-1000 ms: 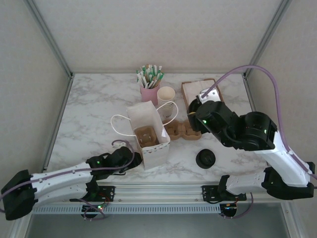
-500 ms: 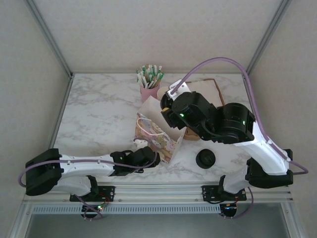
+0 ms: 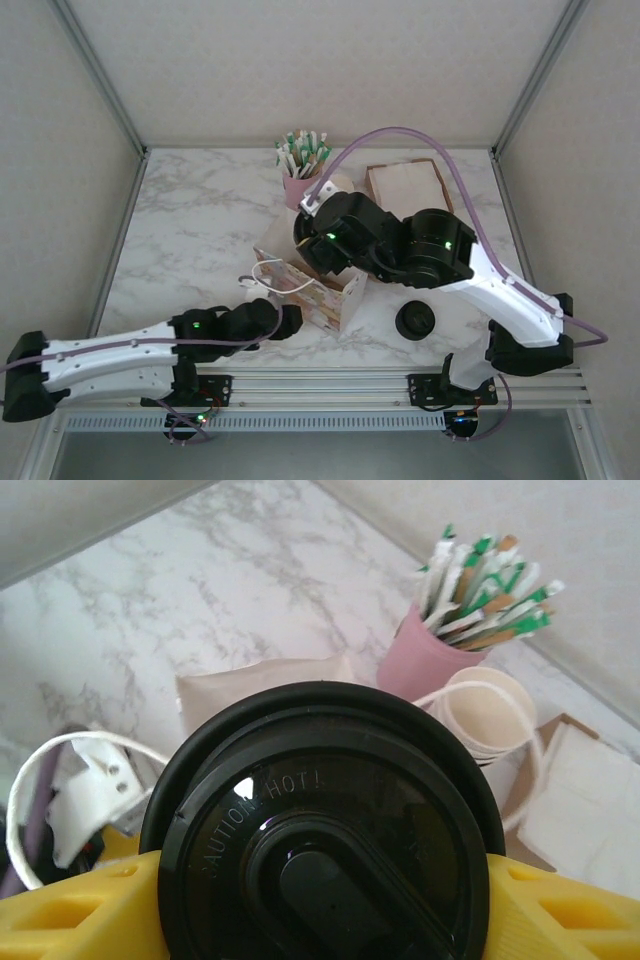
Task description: Pack the takeout coffee
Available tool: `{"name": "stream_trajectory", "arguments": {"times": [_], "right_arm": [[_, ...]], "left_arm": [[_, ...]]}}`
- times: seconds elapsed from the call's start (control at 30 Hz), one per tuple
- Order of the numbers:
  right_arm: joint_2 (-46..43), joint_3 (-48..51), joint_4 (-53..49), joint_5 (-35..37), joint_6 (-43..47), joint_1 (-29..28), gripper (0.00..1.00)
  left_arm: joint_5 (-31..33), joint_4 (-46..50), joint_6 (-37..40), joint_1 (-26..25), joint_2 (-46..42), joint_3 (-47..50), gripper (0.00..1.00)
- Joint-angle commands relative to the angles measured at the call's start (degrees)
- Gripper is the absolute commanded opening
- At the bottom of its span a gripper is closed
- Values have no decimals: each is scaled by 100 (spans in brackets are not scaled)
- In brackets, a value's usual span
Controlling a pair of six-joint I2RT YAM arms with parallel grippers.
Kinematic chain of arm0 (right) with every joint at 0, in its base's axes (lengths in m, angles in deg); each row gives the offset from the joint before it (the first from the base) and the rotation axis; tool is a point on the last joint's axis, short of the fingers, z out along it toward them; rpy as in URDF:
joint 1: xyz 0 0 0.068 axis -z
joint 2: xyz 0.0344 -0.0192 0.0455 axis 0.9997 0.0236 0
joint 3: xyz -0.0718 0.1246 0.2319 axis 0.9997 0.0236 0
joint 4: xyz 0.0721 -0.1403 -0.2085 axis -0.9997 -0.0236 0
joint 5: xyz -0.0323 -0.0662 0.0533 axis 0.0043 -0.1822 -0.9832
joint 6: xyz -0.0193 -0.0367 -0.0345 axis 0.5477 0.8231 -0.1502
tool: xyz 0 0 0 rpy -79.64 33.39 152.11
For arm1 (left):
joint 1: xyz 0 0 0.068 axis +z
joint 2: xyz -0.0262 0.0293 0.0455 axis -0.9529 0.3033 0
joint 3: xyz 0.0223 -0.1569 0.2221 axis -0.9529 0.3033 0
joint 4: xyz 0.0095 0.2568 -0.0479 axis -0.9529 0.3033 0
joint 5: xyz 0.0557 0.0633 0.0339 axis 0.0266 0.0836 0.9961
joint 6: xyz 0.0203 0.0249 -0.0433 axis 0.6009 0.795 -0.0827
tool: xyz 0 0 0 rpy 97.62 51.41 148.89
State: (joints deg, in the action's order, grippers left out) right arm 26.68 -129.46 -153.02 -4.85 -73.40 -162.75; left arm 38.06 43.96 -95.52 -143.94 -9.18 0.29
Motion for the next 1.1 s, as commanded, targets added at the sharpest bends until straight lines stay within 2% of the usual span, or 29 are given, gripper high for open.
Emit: {"name": "stream_trajectory", "arguments": {"times": [0.0,0.1,0.27,0.37,0.47,0.53,0.73,0.9,1.07], "right_arm": [[222,-56,14,-486,129,56,70],[443,-196,-165,-644,146,88,70],[725,-309,-308,-856,205,341,69],[868,-307,-368,-923,283,484,69],[990,-292,-407,-992,346,596,69],[1067,-293,-454,-874,443,618,68],[1110,-192,-346,-1283,691,726,67],[1190,0,-249,-1495,860,878,66],[1166,395,4,-1694,1072,1072,64]], "left_arm": [[183,1391,522,-48,-729,-99,74],[595,2276,583,-31,-1391,-458,75],[1035,2728,723,16,-2189,-917,71],[993,2883,969,200,-1975,-1383,74],[1012,3166,1330,471,-1406,-2068,74],[975,3273,1630,845,-1117,-2459,72],[-43,3215,2354,2330,-883,-3198,67],[-1309,3008,2892,3028,-219,-3703,68],[-2589,2771,3372,3723,530,-4109,62]]}}
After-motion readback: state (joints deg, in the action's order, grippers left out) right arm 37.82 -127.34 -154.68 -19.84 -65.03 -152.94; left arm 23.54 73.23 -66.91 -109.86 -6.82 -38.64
